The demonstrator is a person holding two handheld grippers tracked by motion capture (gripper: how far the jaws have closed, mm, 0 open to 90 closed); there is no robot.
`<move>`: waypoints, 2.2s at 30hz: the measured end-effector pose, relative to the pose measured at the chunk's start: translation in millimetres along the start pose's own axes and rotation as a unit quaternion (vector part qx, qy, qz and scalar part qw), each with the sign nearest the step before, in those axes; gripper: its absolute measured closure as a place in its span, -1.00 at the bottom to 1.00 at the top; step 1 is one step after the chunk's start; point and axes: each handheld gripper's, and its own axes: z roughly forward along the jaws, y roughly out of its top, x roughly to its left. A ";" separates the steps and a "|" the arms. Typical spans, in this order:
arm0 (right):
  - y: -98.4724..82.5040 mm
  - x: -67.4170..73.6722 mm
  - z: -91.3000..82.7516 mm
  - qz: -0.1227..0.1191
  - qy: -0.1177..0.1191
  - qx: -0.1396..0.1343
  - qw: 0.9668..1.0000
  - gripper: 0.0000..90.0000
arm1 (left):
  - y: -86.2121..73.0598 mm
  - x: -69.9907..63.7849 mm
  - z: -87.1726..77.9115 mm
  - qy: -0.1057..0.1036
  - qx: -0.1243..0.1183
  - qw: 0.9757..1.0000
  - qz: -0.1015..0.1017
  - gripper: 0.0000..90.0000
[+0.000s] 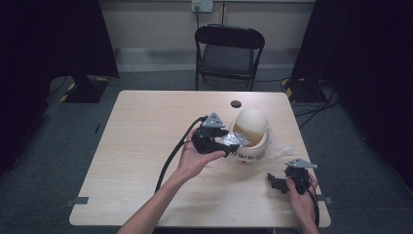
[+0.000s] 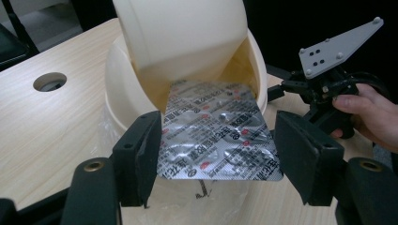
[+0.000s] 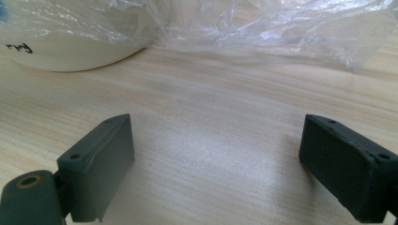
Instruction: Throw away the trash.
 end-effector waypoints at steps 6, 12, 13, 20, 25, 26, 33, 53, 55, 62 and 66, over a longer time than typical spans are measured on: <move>0.0 0.1 0.0 0.001 0.000 0.000 1.000 -0.78 | 3.5 1.1 5.5 0.001 0.004 1.000 0.001 -0.23; 0.0 0.0 0.0 0.000 0.000 0.000 1.000 -0.78 | 12.1 1.7 8.5 -0.006 -0.003 1.000 0.001 -0.07; 0.0 0.0 0.0 0.000 0.000 0.000 1.000 -0.78 | 13.3 1.2 9.6 -0.006 -0.004 1.000 0.001 0.03; 0.0 0.0 0.0 0.000 0.000 0.000 1.000 -0.78 | 18.5 3.0 17.1 -0.011 -0.003 1.000 -0.006 0.09; 0.0 0.1 0.0 0.000 0.000 0.000 1.000 -0.78 | 18.1 5.3 27.1 -0.013 0.009 1.000 -0.010 0.09; 0.0 0.1 0.0 0.000 0.000 0.000 1.000 -0.78 | 18.1 5.3 27.1 -0.013 0.009 1.000 -0.010 0.09; 0.0 0.1 0.0 0.000 0.000 0.000 1.000 -0.78 | 18.3 4.3 36.8 -0.005 0.019 1.000 -0.007 -0.06; -0.1 0.2 -0.2 0.000 0.000 0.001 1.000 -0.78 | 20.4 -5.0 16.9 -0.002 0.012 1.000 -0.001 -0.30; -0.2 0.5 -0.3 0.002 -0.001 0.001 1.000 -0.78 | 17.7 -3.5 14.6 -0.002 0.010 1.000 -0.001 -0.33; -0.2 0.6 -0.3 0.003 -0.002 0.001 1.000 -0.78 | 4.8 9.5 -2.6 0.004 -0.004 1.000 -0.018 -0.42; -0.2 0.6 -0.3 0.003 -0.002 0.001 1.000 -0.78 | -1.8 16.1 -10.3 0.010 -0.001 1.000 -0.021 -0.51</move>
